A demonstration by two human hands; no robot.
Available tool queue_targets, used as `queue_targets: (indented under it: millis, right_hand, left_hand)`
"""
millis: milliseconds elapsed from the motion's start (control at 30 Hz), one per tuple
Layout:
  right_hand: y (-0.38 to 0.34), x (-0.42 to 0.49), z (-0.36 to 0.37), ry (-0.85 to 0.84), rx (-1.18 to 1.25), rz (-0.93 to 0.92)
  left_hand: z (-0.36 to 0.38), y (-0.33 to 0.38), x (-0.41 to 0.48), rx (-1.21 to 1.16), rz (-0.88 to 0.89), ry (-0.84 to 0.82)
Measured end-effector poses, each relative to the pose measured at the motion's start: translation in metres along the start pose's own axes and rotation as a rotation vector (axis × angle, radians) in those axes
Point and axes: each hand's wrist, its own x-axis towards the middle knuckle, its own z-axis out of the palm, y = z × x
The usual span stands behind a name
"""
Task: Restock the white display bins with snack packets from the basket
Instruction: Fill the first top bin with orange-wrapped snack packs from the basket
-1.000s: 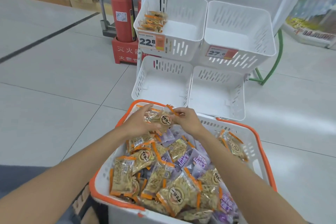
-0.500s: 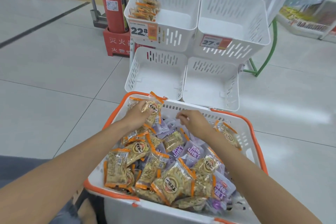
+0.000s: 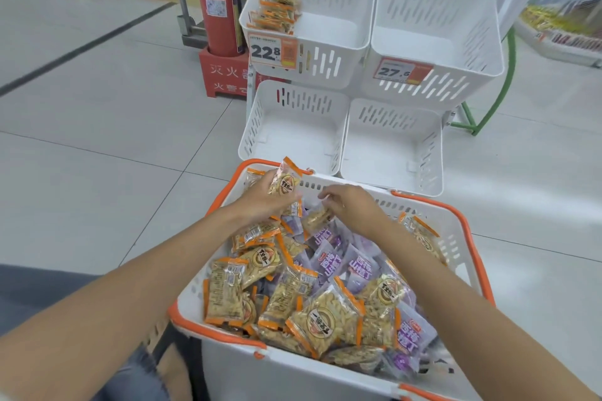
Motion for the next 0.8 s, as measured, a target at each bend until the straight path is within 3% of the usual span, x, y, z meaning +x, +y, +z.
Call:
queue_targets:
  millis: [133,233,367,467,600,633,733,800]
  right_hand:
    - [-0.048,0.01,-0.018,0.219,0.468,-0.019]
    - [-0.06,0.018,-0.027,0.2,0.728,0.041]
    - [-0.055,0.025,-0.035,0.151,0.568,0.0]
    - [-0.065,0.03,-0.031,0.16,0.505,-0.06]
    - [-0.073,0.037,-0.017,0.364,0.629,0.082]
    - [-0.069,0.037,-0.009,0.278,0.536,0.106]
    - [-0.063,0.025,0.031,-0.336,0.133,-0.016]
    - [-0.062,0.015,0.061,-0.478,0.008,-0.122]
  left_hand:
    - [0.008,0.001,0.002,-0.042,0.013,-0.086]
    - [0.006,0.013,-0.003,-0.251,-0.008,-0.118]
    - [-0.014,0.021,-0.012,-0.562,-0.123,-0.201]
    - [-0.027,0.019,-0.017,-0.519,-0.144,-0.241]
    - [-0.053,0.009,-0.015,-0.551,-0.066,-0.05]
    - [-0.061,0.006,-0.015,-0.587,-0.055,0.01]
    - [-0.075,-0.006,-0.013,-0.657,-0.062,0.127]
    - [-0.078,-0.016,-0.013,-0.672,-0.092,0.152]
